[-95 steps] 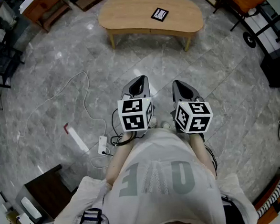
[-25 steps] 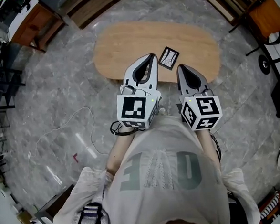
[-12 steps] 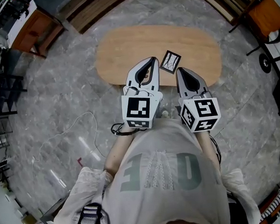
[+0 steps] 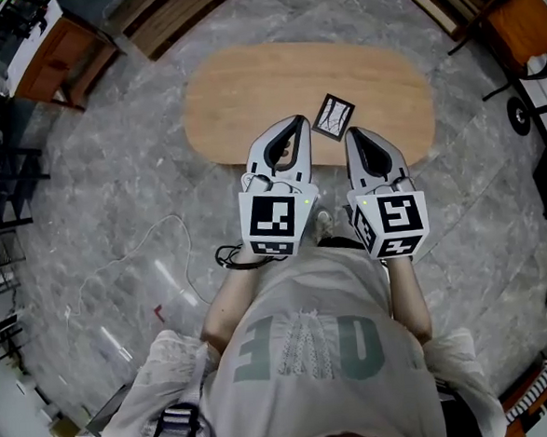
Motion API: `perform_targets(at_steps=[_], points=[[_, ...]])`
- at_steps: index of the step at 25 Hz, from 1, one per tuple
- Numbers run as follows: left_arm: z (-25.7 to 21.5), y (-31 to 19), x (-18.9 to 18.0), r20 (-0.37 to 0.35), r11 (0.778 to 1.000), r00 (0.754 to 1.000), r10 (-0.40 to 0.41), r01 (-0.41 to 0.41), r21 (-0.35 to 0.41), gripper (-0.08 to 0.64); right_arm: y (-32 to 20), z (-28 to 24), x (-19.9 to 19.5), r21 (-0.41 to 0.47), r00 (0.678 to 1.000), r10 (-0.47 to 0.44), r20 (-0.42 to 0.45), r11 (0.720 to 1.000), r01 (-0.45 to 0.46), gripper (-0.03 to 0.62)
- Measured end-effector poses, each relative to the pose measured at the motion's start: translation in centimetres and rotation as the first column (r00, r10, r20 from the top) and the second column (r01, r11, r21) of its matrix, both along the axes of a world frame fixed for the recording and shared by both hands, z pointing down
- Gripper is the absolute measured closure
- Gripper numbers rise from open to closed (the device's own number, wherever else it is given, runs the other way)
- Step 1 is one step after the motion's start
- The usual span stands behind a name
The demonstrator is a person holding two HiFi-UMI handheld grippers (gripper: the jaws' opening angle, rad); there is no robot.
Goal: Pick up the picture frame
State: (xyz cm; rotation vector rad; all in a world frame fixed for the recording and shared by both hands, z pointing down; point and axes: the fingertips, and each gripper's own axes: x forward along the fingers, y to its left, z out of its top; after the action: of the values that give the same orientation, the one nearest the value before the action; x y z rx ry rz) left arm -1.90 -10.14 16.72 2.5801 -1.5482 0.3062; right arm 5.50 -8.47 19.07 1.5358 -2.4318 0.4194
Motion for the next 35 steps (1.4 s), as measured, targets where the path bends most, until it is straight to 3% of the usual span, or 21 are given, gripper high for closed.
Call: perform_targets(at_steps=[4, 10, 16, 23, 28, 35], points=[[2.9, -1.2, -0.5, 0.005, 0.999, 1.000, -0.004, 0.004, -0.052, 0.550, -1.3, 2.9, -0.3, -0.051, 1.000, -0.005, -0.013, 0.999, 0.004, 0.588], [10.5, -4.0, -2.1, 0.077, 0.997, 0.997, 0.004, 0.001, -0.071, 0.550, -4.1, 10.0, 0.4, -0.105, 0.999, 0.029, -0.040, 0.994, -0.033, 0.588], [19.4, -7.3, -4.1, 0.117, 0.994, 0.992, -0.041, 0.052, -0.093, 0.551, -6.8, 17.7, 2.6, -0.131, 0.989, 0.121, -0.090, 0.983, -0.132, 0.588], [27.9, -7.4, -4.0, 0.083, 0.993, 0.995, -0.049, 0.057, -0.106, 0.551, -6.2, 26.7, 1.8, -0.197, 0.988, 0.141, -0.068, 0.969, -0.151, 0.588], [33.1, -6.5, -3.4, 0.062, 0.981, 0.997, -0.044, 0.055, -0.187, 0.551, -5.0, 32.2, -0.2, -0.249, 0.992, 0.084, -0.091, 0.963, -0.104, 0.588], [36.2, -4.9, -2.8, 0.026, 0.963, 0.999, -0.028, 0.034, -0.267, 0.551, -4.1, 37.0, -0.9, -0.304, 0.993, 0.054, -0.109, 0.949, -0.085, 0.588]])
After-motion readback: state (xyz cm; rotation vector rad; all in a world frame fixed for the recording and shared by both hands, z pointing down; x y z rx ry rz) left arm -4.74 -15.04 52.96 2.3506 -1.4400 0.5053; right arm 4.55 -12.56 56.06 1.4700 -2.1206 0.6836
